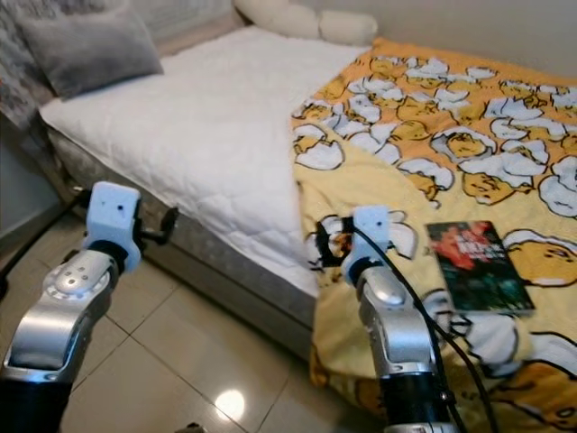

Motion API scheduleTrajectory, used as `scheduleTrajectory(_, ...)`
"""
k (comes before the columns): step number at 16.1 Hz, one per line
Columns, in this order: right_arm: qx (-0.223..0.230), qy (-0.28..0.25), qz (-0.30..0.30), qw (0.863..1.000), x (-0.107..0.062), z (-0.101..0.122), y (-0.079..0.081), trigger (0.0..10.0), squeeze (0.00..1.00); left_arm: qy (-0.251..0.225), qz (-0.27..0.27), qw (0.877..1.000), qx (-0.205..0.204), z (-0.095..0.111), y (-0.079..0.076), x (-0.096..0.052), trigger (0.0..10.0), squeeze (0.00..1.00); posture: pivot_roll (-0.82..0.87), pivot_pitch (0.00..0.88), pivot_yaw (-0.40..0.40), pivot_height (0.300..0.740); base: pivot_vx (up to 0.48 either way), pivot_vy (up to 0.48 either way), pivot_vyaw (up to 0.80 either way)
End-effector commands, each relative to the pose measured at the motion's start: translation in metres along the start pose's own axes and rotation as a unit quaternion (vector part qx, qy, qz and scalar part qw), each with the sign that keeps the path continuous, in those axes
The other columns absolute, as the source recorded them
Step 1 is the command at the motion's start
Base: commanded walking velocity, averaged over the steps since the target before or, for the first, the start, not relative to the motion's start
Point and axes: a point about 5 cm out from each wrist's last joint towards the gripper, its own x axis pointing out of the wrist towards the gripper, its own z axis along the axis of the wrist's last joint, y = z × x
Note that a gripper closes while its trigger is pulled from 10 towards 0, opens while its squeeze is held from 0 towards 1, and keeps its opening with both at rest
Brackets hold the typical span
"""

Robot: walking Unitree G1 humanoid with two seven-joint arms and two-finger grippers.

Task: Clean up the room

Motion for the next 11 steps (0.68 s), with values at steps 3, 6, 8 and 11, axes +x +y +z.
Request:
scheduleTrajectory(3, 0.001, -0.004, -0.011, 1.000, -0.0010, 0.0025, -0.0079, 10.0, 0.00, -0.003, -0.006, 1.000, 0.004, 0.0031, -0.0034, 0.0013, 10.0, 0.96, 0.01, 0.000, 0.029, 0.740, 0.000, -0.294, 0.00)
scheduleTrajectory(6, 0.001, -0.004, -0.010, 1.000, -0.0006, 0.0026, -0.0070, 10.0, 0.00, -0.003, -0.006, 1.000, 0.004, 0.0033, -0.0032, 0.0014, 10.0, 0.96, 0.01, 0.000, 0.030, 0.740, 0.000, -0.294, 0.00)
scheduleTrajectory(8, 0.000, -0.005, -0.009, 1.000, -0.0002, 0.0031, -0.0066, 10.0, 0.00, -0.003, -0.007, 1.000, 0.004, 0.0034, -0.0034, 0.0018, 10.0, 0.96, 0.01, 0.000, 0.031, 0.740, 0.000, -0.294, 0.00)
scheduleTrajectory(11, -0.002, -0.008, -0.008, 1.000, 0.0007, 0.0049, -0.0065, 10.0, 0.00, -0.003, -0.008, 1.000, 0.005, 0.0034, -0.0041, 0.0023, 10.0, 0.96, 0.01, 0.000, 0.030, 0.740, 0.000, -0.291, 0.00)
